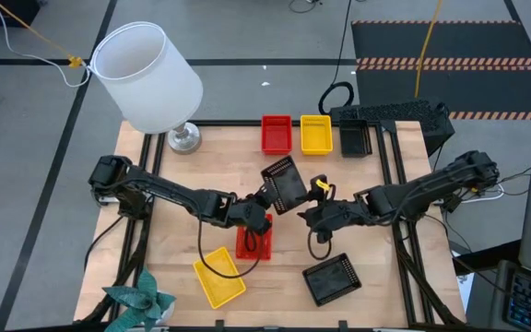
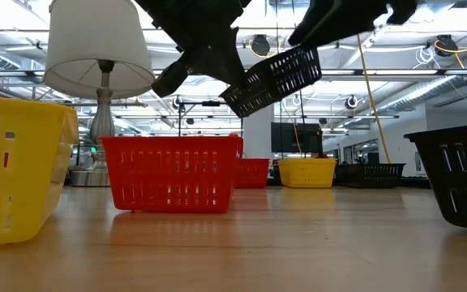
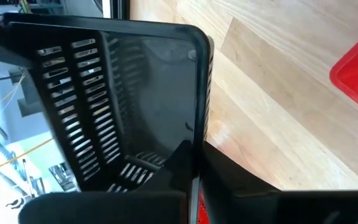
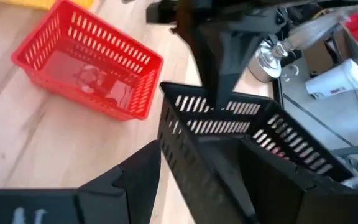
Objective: Stack baskets by color
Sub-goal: Stack the bottom left black bin on top of the top black bin
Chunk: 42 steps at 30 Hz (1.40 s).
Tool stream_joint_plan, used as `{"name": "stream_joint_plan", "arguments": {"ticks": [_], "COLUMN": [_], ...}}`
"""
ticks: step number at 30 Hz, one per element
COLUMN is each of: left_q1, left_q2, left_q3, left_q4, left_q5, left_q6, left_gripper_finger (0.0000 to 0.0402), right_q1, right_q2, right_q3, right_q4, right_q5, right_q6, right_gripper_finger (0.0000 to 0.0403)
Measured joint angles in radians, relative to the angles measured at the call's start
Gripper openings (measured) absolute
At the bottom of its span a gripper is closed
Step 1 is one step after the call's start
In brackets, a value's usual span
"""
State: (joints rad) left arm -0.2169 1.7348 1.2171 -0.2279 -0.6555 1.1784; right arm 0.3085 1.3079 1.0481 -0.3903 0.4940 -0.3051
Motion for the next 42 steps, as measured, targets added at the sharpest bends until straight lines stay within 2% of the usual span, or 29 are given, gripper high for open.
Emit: {"name": "stream_joint_plan", "arguments": {"ticks": [3, 8, 11, 16, 24, 31, 38, 42], "left_q1": [0.000, 0.001, 0.000, 0.000, 0.000, 0.000, 0.000, 0.000], "left_q2": [0.000, 0.000, 0.000, 0.000, 0.000, 0.000, 0.000, 0.000], "left_q3": [0.000, 0.000, 0.000, 0.000, 0.000, -0.001, -0.001, -0.001], "left_q4": [0.000, 0.000, 0.001, 0.002, 0.028, 0.045, 0.046, 0.047], "left_q5": [0.000, 0.000, 0.000, 0.000, 0.000, 0.000, 0.000, 0.000], "left_q6": [0.003, 0.003, 0.005, 0.015, 0.018, 0.036, 0.032, 0.032], "left_gripper_finger": [0.0025, 0.0008, 0.0016, 0.0031, 0.0008, 0.0030, 0.0008, 0.0016], "right_q1": [-0.013, -0.037, -0.048, -0.065, -0.068, -0.087, -0.088, -0.088], "right_q2": [0.000, 0.000, 0.000, 0.000, -0.001, -0.001, -0.001, -0.001], "right_q3": [-0.022, -0.024, -0.024, -0.024, -0.037, -0.052, -0.052, -0.052], "right_q4": [0.022, 0.021, 0.020, 0.018, 0.019, 0.020, 0.020, 0.020], "right_q5": [0.001, 0.000, -0.002, -0.078, -0.079, -0.079, -0.080, -0.080], "right_q6": [-0.025, -0.025, -0.024, -0.022, -0.023, -0.028, -0.029, -0.029], "right_gripper_finger": [0.0208, 0.0208, 0.0208, 0.0208, 0.0208, 0.0208, 0.0207, 0.0191]}}
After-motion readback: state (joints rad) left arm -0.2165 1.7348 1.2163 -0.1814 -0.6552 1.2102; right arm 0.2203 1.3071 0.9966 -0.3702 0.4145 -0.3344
